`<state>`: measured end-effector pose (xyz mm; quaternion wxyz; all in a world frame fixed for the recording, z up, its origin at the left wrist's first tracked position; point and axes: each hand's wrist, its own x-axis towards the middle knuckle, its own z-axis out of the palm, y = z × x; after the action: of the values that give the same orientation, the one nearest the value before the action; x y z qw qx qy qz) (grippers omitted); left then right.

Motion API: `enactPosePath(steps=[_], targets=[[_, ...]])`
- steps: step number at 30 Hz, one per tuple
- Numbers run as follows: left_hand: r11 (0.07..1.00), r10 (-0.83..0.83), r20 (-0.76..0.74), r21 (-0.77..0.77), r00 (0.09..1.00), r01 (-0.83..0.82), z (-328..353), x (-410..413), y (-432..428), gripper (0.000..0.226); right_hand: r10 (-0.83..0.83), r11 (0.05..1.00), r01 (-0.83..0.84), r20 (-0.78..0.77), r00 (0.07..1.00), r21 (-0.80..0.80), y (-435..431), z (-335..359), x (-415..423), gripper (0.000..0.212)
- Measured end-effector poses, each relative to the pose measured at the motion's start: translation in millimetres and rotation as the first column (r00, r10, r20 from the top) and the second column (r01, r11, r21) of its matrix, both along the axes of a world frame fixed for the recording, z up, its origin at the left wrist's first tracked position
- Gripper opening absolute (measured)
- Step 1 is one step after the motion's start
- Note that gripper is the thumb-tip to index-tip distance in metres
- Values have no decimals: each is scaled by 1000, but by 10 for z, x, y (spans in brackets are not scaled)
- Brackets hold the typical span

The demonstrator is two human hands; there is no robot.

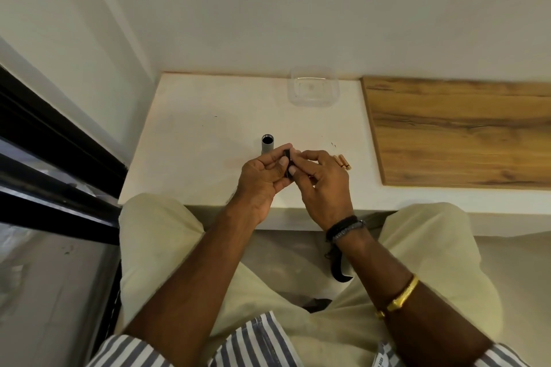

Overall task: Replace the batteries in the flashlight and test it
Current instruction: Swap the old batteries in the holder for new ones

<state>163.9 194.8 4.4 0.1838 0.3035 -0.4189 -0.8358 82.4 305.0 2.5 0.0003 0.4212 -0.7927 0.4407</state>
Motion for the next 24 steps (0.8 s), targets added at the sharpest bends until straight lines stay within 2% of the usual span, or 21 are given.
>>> enactPosePath(steps=[6,12,15,18,21,24], targets=[[993,-30,51,-109,998,35,1,-21,-10,44,-14,1000,12,250,968,10,13,89,-40,44],[974,-46,102,-216,994,68,-49,-31,7,45,1,998,-24,332,943,66,30,98,-136,27],[973,24,115,-232,993,4,-17,-43,26,33,-23,999,10,417,909,33,19,94,-151,25],[956,192,117,-246,974,-159,-2,-44,16,22,-34,999,45,479,877,-11,18,43,-177,24],[822,441,182,-475,879,-314,-90,-45,-85,13,-54,997,79,546,836,-24,9,-23,-224,21],[662,554,219,-701,803,-265,-229,-76,-202,17,-37,992,105,654,755,-64,-4,-88,-261,19]])
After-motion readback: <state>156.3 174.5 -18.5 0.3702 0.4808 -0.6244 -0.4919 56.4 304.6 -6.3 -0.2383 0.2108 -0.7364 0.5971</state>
